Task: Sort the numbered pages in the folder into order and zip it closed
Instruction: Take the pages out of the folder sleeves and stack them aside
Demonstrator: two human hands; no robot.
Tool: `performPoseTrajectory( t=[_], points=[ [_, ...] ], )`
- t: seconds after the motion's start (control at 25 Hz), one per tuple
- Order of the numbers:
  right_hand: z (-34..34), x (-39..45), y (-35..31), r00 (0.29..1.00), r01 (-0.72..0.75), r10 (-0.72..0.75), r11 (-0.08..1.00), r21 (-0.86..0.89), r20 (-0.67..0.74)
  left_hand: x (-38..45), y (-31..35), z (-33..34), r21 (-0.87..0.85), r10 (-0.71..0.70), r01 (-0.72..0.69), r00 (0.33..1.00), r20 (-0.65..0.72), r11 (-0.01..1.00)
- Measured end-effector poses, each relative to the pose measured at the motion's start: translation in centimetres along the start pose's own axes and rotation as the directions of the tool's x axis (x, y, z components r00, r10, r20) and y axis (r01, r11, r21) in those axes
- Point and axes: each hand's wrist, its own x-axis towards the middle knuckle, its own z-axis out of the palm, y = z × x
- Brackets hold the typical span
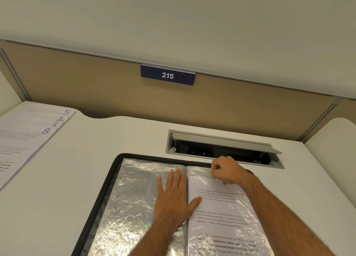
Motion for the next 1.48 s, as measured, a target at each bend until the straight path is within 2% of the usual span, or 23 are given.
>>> performPoseTrajectory(
  t=[0.28, 0.44, 0.56, 0.72, 0.8, 0.88, 1.04, 1.24, 1.48],
  points=[
    [-0.4, 1.1, -0.2, 0.989, -0.066, 0.066, 0.998, -0.010, 0.132, -0.1, 0.1, 0.1, 0.014, -0.001, 0.002, 0.999, -0.051, 1.000],
    [-1.1, 1.2, -0.4, 0.970, -0.084, 0.085, 0.996, -0.012, 0.228, -0.2, 0.0, -0.3, 0.007, -0.008, 0.008, 1.000, -0.010, 1.000],
    [-1.7, 1.3, -0.2, 0.952, -0.103, 0.111, 0.994, -0.041, 0.286, -0.2, -0.1, -0.3, 0.014, 0.011, -0.010, 0.999, -0.033, 1.000],
    [-1.7, 1.6, 0.5, 0.944, -0.067, 0.099, 0.991, -0.112, 0.313, -0.2, -0.2, -0.6, 0.012, 0.006, -0.006, 1.000, -0.025, 1.000],
    [-1.3, 1.9, 0.8, 0.951, -0.051, 0.086, 0.991, -0.124, 0.296, -0.2, -0.1, -0.6, 0.020, 0.012, -0.013, 1.000, 0.025, 1.000],
    [-1.1, 2.3, 1.1, 0.974, -0.054, 0.080, 0.991, -0.125, 0.210, -0.2, -0.1, -0.8, -0.005, 0.008, -0.008, 1.000, 0.018, 1.000],
    [-1.9, 2.9, 1.4, 0.991, -0.080, 0.063, 0.984, -0.156, -0.114, -0.4, -0.1, -0.6, -0.028, -0.001, 0.001, 1.000, 0.017, 1.000],
    [-3.1, 3.7, 0.7, 0.928, -0.103, 0.026, 0.976, -0.189, -0.371, -0.3, 0.0, -1.3, -0.013, -0.009, 0.010, 0.997, 0.070, 1.000],
    [-7.2, 4.4, -0.3, 0.835, -0.100, -0.039, 0.970, -0.222, -0.548, -0.5, 0.2, -1.6, -0.031, -0.013, 0.016, 0.995, 0.103, 0.999]
  ],
)
